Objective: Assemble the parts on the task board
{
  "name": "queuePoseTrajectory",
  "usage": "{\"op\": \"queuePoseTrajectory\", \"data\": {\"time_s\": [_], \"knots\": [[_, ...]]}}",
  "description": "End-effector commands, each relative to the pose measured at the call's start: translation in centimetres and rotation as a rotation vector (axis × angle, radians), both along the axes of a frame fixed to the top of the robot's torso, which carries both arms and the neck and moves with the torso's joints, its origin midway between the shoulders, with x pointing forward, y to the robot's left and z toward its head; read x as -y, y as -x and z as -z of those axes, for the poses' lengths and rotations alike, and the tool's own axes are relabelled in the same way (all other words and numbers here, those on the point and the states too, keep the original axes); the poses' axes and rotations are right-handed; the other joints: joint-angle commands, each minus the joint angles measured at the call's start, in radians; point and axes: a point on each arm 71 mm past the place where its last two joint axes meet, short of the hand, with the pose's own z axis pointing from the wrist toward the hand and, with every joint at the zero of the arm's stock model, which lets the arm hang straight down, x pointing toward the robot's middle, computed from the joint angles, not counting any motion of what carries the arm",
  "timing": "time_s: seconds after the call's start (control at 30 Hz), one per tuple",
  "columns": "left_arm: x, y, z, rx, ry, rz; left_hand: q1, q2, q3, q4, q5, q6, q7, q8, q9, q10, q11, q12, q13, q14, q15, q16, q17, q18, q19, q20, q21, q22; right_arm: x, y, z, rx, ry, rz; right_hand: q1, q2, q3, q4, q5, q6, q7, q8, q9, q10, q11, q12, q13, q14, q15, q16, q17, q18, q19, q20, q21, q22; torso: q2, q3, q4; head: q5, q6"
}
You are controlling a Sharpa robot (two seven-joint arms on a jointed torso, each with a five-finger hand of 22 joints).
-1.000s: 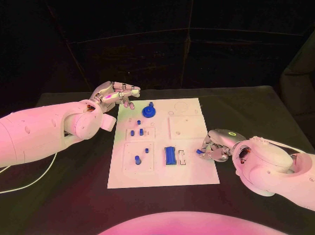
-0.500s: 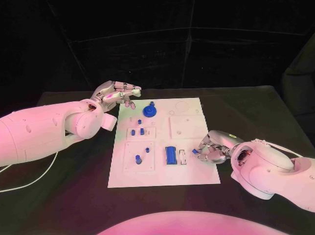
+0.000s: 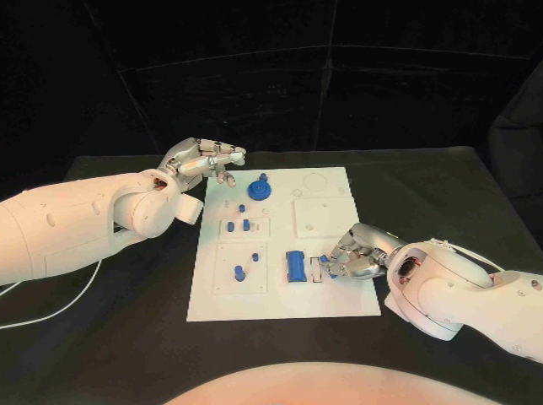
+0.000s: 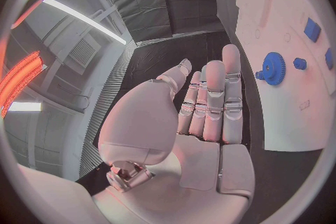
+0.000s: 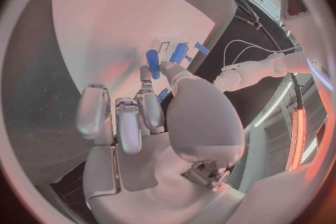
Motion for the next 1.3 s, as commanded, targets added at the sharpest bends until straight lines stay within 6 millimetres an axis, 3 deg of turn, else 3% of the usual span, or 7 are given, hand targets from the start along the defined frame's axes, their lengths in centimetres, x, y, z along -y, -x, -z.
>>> {"op": "queuePoseTrajectory", "data": {"time_s": [0.03, 0.3, 0.53, 0.83, 1.17, 1.3], "knots": [[0.2, 0.0, -0.2, 0.011, 0.017, 0.017, -0.004, 0.002, -0.001, 0.004, -0.001, -0.006, 0.002, 0.006, 0.000, -0.005, 0.001, 0.006, 0.001, -0.007, -0.001, 0.006, -0.002, 0.013, 0.005, 0.000, -0.004, -0.001, -0.2, 0.0, 0.2, -0.035, -0.028, 0.016, -0.022, 0.002, -0.005, 0.012, 0.006, 0.008, -0.001, 0.004, 0.001, 0.024, 0.001, 0.008, 0.070, 0.097, 0.001, 0.006, 0.246, -0.018, 0.008, 0.001, 0.006, 0.002, 0.000, 0.0004, -0.0005, 0.002, -0.002], [0.2, 0.1, -0.2, 0.010, 0.019, 0.020, -0.002, 0.000, -0.001, 0.003, -0.001, -0.007, 0.002, 0.006, 0.000, -0.006, 0.001, 0.007, 0.001, -0.008, -0.001, 0.006, -0.002, 0.013, 0.005, 0.000, -0.005, -0.001, -1.0, 0.0, 0.4, -0.061, -0.023, -0.001, -0.035, 0.004, -0.012, 0.020, 0.006, 0.013, -0.003, 0.006, 0.003, 0.025, -0.001, 0.007, 0.070, 0.097, 0.000, 0.006, 0.246, -0.018, 0.008, 0.000, 0.006, 0.001, -0.001, 0.0015, -0.0014, 0.007, -0.003], [0.3, 0.1, -0.2, 0.006, 0.020, 0.027, -0.002, 0.000, -0.001, 0.003, -0.001, -0.007, 0.002, 0.006, 0.000, -0.006, 0.001, 0.007, 0.001, -0.008, -0.001, 0.006, -0.002, 0.013, 0.005, 0.000, -0.005, -0.001, -1.1, -0.3, 0.6, -0.066, -0.017, 0.006, -0.042, 0.005, -0.016, 0.024, 0.006, 0.018, -0.005, 0.007, 0.005, 0.025, -0.002, 0.006, 0.069, 0.097, -0.002, 0.006, 0.247, -0.018, 0.007, -0.001, 0.005, 0.001, -0.002, -0.0006, -0.0005, 0.008, -0.006], [0.3, 0.2, -0.2, 0.001, 0.022, 0.033, 0.000, 0.001, 0.000, 0.003, -0.001, -0.007, 0.002, 0.007, 0.000, -0.006, 0.001, 0.007, 0.001, -0.008, -0.001, 0.007, -0.002, 0.013, 0.005, 0.000, -0.005, -0.002, -1.7, -0.3, 0.9, -0.088, -0.001, -0.015, -0.053, 0.003, -0.027, 0.028, -0.015, 0.022, -0.008, 0.009, 0.008, 0.026, -0.004, 0.004, 0.069, 0.097, -0.004, 0.006, 0.246, -0.018, 0.007, -0.003, 0.004, 0.000, -0.001, 0.0004, -0.0017, 0.013, -0.007], [0.3, 0.2, -0.2, 0.000, 0.021, 0.034, 0.000, 0.001, 0.000, 0.003, -0.001, -0.007, 0.002, 0.007, 0.000, -0.006, 0.001, 0.007, 0.001, -0.008, -0.001, 0.007, -0.002, 0.013, 0.005, 0.000, -0.005, -0.002, -1.8, -0.4, 1.0, -0.090, 0.003, -0.016, -0.083, 0.002, -0.065, 0.046, -0.097, 0.025, -0.007, 0.009, 0.014, 0.026, -0.004, 0.002, 0.069, 0.096, -0.003, 0.005, 0.244, -0.018, 0.007, -0.004, 0.003, 0.000, -0.001, 0.0005, -0.0013, 0.015, -0.010], [0.3, 0.1, -0.2, -0.001, 0.021, 0.035, -0.001, 0.001, 0.000, 0.003, -0.001, -0.007, 0.002, 0.007, 0.000, -0.006, 0.001, 0.007, 0.001, -0.008, -0.001, 0.007, -0.002, 0.013, 0.005, 0.000, -0.005, -0.002, -1.8, -0.5, 0.9, -0.081, 0.004, -0.011, -0.122, 0.000, -0.120, 0.074, -0.235, 0.025, -0.008, 0.009, 0.019, 0.026, -0.003, 0.001, 0.069, 0.096, -0.003, 0.004, 0.242, -0.018, 0.007, -0.003, 0.001, 0.000, -0.002, 0.0009, -0.0021, 0.016, -0.009]]}}
